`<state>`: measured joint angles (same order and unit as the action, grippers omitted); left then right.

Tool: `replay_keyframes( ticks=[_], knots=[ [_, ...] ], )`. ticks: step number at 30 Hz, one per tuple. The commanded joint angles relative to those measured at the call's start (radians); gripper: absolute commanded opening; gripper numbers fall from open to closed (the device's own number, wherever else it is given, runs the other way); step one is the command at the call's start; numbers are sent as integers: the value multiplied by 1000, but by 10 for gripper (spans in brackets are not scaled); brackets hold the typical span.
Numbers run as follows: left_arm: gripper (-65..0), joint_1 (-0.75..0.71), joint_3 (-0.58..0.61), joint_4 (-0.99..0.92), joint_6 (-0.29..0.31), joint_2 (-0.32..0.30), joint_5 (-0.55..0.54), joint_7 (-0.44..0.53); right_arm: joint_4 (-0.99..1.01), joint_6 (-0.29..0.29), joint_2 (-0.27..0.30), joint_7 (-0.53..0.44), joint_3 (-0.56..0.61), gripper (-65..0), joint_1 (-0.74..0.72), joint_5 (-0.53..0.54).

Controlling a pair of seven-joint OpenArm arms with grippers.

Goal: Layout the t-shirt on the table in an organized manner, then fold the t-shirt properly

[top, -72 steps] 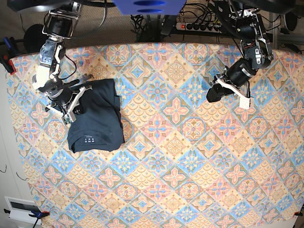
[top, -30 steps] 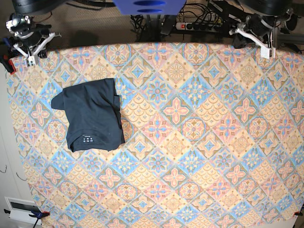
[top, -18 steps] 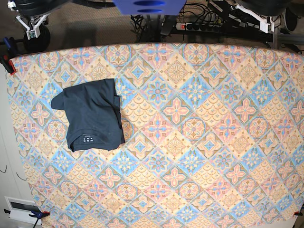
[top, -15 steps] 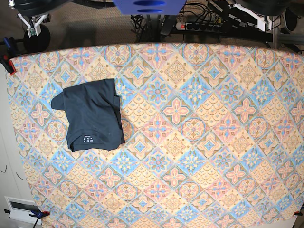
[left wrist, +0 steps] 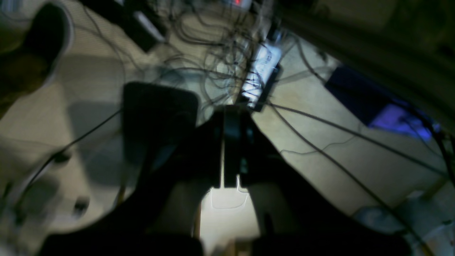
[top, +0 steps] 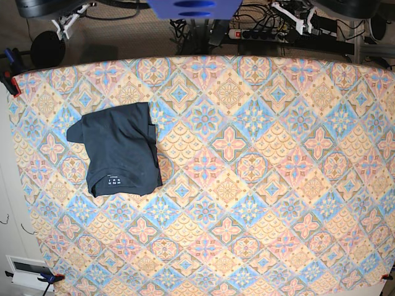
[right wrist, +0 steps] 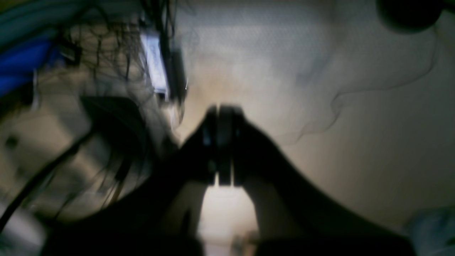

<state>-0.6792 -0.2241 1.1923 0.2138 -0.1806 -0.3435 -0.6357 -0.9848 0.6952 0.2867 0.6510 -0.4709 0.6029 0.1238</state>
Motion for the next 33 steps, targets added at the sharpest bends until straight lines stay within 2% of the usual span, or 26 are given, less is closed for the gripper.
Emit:
replay_keyframes(
  ticks=[1,5,13,15,19,24,27,33],
  knots=[
    [-650,17,18,-47,0,-10,14,33,42,3,12,-10,-2,-648,-14,-26],
    [-650,143,125,-305,0,-7,28,165,229,3,10,-96,-2,-648,-105,-106],
    [-650,324,366,-624,-3,-4,28,388,426,3,9,-237,-1,-648,-200,-109],
    [-650,352,421,-650,-3,-3,21,389,456,3,3,-268,-1,-648,-209,-109],
    [-650,362,496,-651,-4,13,19,394,468,3,-62,-316,-1,-648,-254,-118],
    [-650,388,503,-651,-6,34,25,394,468,3,-119,-317,-1,-649,-292,-261],
    [-650,396,498,-651,-7,34,19,394,470,-76,-168,-313,-4,-649,-329,-342],
    [-650,418,495,-651,-7,34,17,394,470,-93,-186,-311,-7,-650,-346,-358]
  ],
)
